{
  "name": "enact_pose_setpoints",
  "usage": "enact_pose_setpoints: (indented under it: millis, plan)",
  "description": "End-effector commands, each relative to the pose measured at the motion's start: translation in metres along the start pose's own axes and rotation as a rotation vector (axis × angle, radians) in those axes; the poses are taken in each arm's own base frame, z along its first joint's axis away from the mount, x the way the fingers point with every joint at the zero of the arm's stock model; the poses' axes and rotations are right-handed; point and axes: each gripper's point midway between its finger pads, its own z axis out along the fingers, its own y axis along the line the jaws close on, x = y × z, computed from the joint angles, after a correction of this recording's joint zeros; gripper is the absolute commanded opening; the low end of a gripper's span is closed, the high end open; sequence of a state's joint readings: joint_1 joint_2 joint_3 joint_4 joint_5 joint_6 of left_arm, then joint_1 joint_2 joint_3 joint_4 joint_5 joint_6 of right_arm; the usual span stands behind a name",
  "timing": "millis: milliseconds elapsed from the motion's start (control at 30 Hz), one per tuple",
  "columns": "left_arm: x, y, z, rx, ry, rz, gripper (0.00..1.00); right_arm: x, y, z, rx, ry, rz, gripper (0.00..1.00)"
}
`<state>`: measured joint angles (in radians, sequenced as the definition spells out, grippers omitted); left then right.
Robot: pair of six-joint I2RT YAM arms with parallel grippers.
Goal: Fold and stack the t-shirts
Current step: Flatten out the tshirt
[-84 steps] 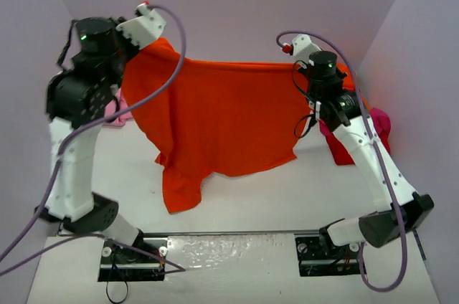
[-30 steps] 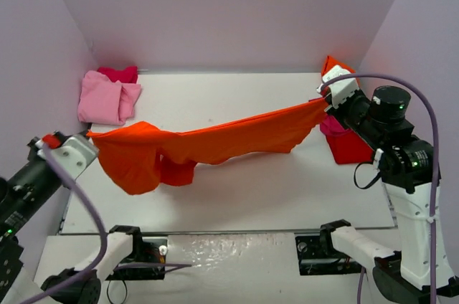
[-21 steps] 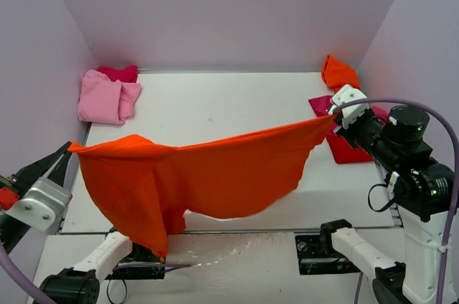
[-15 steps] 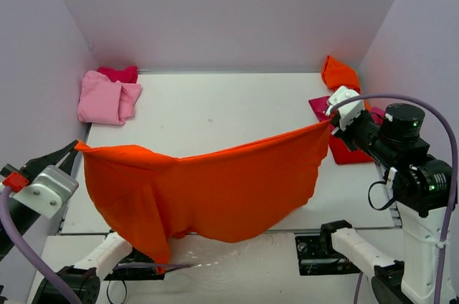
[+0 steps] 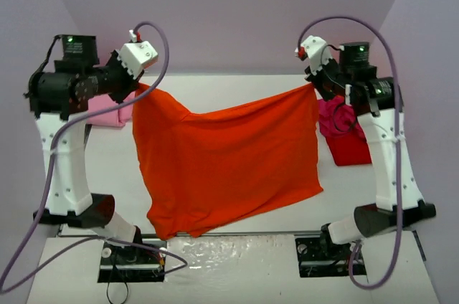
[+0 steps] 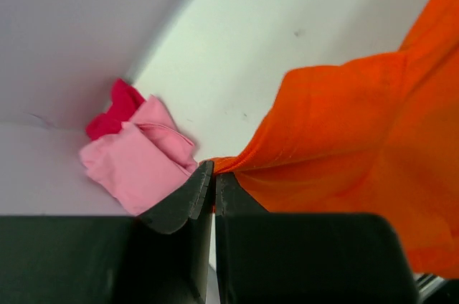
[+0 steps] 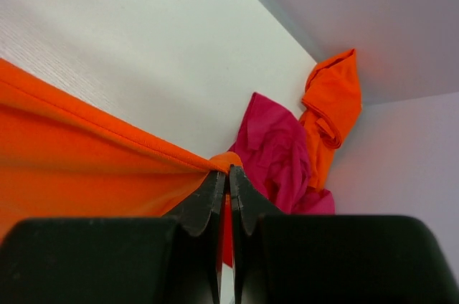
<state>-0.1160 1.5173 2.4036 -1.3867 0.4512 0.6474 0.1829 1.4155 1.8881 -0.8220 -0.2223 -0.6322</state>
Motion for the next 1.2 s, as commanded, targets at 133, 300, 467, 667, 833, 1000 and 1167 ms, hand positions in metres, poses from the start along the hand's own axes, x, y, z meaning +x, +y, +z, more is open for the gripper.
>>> enact_pose_setpoints:
  millis: [133,300,467,667,833,1000,1167]
  plan:
    - [0.056,0.018,0.101,0.111,0.194,-0.021,0.0,0.051,-0.021,0.161,0.041,0.215,-0.037,0.0]
    - [0.087,0.039,0.165,0.156,0.291,-0.041,0.0,0.102,-0.022,0.264,0.041,0.382,-0.079,0.0]
    - [0.108,0.078,0.228,0.028,0.335,-0.057,0.0,0.101,-0.049,0.313,0.159,0.374,-0.071,0.0]
    - [0.14,0.099,0.275,-0.063,0.444,-0.021,0.0,0.109,-0.053,0.347,0.22,0.364,-0.08,0.0]
    - [0.163,0.127,0.283,-0.192,0.577,0.092,0.0,0.089,-0.073,0.355,0.341,0.288,-0.088,0.0]
    - [0.165,0.152,0.278,-0.311,0.612,0.121,0.0,0.08,-0.091,0.361,0.453,0.241,-0.115,0.0]
    - [0.147,0.161,0.278,-0.387,0.568,0.117,0.0,0.082,-0.08,0.369,0.418,0.234,-0.125,0.0]
